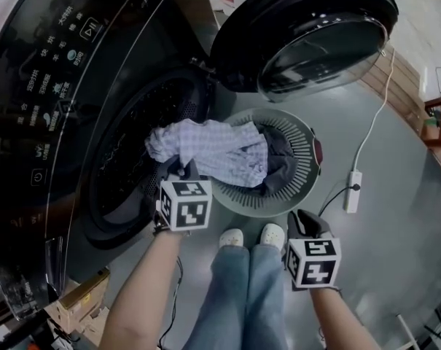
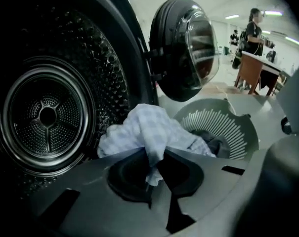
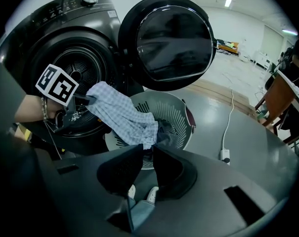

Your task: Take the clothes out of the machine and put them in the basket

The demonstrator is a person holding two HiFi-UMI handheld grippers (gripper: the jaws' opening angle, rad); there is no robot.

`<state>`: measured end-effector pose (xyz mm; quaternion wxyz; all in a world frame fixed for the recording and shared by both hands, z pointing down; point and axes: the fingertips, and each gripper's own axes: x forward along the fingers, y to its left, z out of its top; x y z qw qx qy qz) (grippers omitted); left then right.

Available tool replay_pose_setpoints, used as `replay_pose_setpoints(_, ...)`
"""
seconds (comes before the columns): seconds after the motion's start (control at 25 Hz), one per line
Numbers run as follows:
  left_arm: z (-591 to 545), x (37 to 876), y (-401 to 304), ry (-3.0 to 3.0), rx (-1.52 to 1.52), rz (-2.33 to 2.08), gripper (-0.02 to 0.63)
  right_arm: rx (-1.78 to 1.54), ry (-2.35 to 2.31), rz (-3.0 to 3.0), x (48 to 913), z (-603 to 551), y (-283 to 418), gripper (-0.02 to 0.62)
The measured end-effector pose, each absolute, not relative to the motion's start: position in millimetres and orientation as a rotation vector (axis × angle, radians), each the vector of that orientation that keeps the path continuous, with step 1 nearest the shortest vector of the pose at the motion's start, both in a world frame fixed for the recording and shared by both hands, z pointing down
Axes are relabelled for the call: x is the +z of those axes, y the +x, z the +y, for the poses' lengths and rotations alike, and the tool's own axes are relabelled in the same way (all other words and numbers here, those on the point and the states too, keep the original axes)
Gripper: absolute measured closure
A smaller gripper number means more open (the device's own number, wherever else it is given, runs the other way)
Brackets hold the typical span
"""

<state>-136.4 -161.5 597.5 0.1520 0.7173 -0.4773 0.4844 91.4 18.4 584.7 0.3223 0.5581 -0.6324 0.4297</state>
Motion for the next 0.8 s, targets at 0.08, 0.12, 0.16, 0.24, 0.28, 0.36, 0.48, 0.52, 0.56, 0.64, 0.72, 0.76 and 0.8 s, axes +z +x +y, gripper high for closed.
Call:
replay_pose_setpoints(0.08,-152,589,-116,2.087,1.293,-1.323,0.561,1.132,1.478,-1.657,582,19,94,0.531)
replay_pose_setpoints(0.12,-148,585,-105,2.102,1.241,-1.292,0.561,1.135,1.483,-1.656,582,20,95,0.531)
replay_pose_setpoints(0.16,-143,580,-95,2.115,1.200,-1.263,0.561,1.138,1.487,-1.654,581,20,95,0.531)
replay_pose_setpoints(0.24,-134,574,-73,2.141,1.142,-1.205,0.561,1.141,1.495,-1.651,578,21,97,0.531)
replay_pose_setpoints(0.28,-129,571,-61,2.157,1.110,-1.165,0.561,1.140,1.499,-1.649,577,21,99,0.531)
replay_pose_setpoints(0.36,-120,567,-35,2.196,1.013,-1.049,0.561,1.140,1.511,-1.646,575,21,104,0.532)
replay_pose_setpoints(0.48,-108,559,0,2.203,0.819,-0.838,0.560,1.144,1.530,-1.640,574,21,109,0.532)
replay_pose_setpoints(0.52,-105,557,8,2.193,0.779,-0.783,0.560,1.146,1.536,-1.636,574,21,111,0.532)
replay_pose_setpoints(0.56,-102,556,14,2.187,0.758,-0.739,0.560,1.148,1.541,-1.633,575,21,112,0.532)
replay_pose_setpoints(0.64,-96,556,22,2.192,0.759,-0.667,0.560,1.154,1.549,-1.626,575,22,115,0.532)
replay_pose_setpoints(0.72,-91,557,27,2.200,0.780,-0.623,0.560,1.160,1.553,-1.622,576,23,115,0.532)
replay_pose_setpoints(0.76,-90,559,27,2.199,0.791,-0.616,0.560,1.163,1.553,-1.622,576,24,115,0.532)
replay_pose_setpoints(0.8,-89,561,26,2.193,0.803,-0.619,0.560,1.164,1.552,-1.622,576,25,114,0.532)
